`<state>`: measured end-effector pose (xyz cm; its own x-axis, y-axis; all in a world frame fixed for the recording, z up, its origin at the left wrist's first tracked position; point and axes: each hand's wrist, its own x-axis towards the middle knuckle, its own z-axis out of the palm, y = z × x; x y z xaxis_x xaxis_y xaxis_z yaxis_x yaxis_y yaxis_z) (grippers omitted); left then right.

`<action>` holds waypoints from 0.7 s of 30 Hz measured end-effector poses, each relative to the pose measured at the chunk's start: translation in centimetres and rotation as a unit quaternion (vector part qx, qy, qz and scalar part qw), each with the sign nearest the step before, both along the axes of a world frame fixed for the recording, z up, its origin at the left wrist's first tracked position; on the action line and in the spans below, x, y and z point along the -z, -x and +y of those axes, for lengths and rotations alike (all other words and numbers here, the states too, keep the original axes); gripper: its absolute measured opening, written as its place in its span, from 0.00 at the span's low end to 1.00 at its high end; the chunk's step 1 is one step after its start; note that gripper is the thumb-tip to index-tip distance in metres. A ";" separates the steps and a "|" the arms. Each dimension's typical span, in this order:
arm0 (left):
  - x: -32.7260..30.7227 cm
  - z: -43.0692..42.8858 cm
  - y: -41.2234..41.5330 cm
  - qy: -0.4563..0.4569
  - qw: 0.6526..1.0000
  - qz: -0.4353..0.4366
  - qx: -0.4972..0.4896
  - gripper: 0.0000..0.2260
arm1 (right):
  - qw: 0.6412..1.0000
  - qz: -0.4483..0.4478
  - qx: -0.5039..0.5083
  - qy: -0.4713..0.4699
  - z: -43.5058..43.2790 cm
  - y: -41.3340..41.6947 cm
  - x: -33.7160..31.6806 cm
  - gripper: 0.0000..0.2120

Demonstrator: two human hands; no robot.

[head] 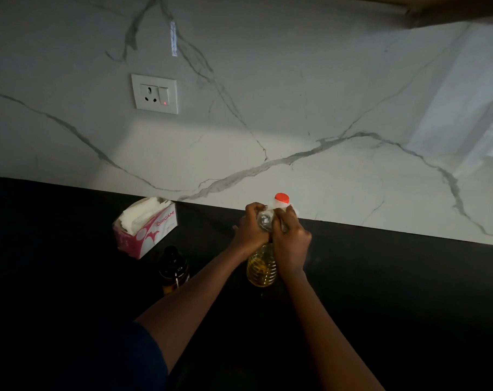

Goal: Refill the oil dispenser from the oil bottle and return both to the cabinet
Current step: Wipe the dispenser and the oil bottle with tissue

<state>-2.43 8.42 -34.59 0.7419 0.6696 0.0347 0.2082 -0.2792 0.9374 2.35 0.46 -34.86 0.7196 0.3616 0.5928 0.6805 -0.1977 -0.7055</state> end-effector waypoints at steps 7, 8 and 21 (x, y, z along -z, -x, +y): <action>-0.7 0.5 0.5 -0.049 0.996 0.053 0.050 0.39 | 0.983 0.163 -0.021 -0.086 -0.8 -0.1 -1.4 0.10; -0.9 0.4 0.4 -0.063 0.995 0.063 0.053 0.38 | 0.977 0.182 -0.025 -0.105 -0.8 -0.1 -1.5 0.09; -0.2 -2.2 -0.8 -0.050 0.996 0.029 -0.062 0.29 | 0.940 0.279 0.024 -0.193 -0.7 1.4 -1.6 0.11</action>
<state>-1.67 6.24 -34.37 0.6558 0.7520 0.0660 0.2998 -0.3397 0.8914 0.94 -0.28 -33.29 0.9676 0.1562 0.1985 0.1800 0.1249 -0.9757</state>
